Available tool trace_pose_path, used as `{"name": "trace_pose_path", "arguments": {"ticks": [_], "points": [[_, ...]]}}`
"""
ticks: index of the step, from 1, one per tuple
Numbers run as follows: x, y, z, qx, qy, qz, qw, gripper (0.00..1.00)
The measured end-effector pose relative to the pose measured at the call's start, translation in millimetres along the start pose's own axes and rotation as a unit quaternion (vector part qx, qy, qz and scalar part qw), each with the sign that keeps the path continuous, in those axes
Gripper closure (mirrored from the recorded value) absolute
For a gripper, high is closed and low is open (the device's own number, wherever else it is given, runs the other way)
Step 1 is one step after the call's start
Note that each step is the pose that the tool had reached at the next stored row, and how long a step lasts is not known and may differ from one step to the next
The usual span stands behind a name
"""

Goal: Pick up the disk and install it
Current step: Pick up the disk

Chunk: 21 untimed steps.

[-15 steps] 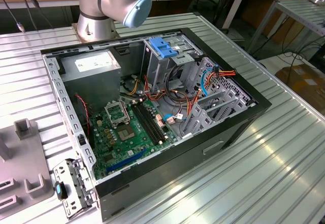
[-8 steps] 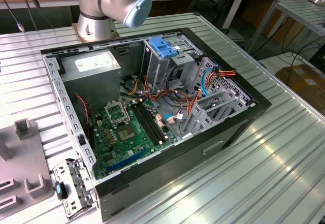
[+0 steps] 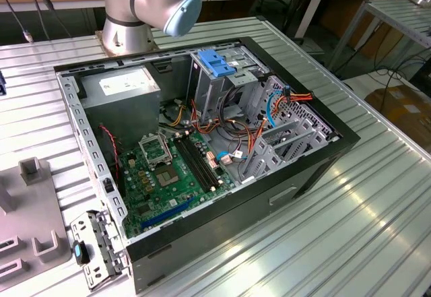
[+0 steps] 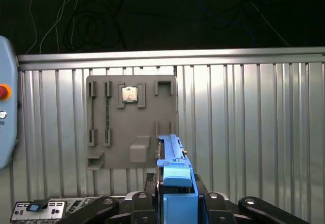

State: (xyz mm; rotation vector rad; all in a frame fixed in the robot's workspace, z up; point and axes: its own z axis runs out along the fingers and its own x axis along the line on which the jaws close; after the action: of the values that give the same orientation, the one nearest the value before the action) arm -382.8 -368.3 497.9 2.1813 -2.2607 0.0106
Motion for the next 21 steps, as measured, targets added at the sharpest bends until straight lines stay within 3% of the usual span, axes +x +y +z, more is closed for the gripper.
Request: {"name": "trace_pose_path", "arguments": {"ticks": [8,14,21], "points": [[2.1,-3.1,0.1,0.0001,0.0000,0.000,1.00000,0.63],[4.5,-9.1,0.4,0.0001,0.0000,0.000,1.00000,0.63],[10.6,-11.6,0.6,0.0000,0.0001,0.000,1.00000,0.63]]}}
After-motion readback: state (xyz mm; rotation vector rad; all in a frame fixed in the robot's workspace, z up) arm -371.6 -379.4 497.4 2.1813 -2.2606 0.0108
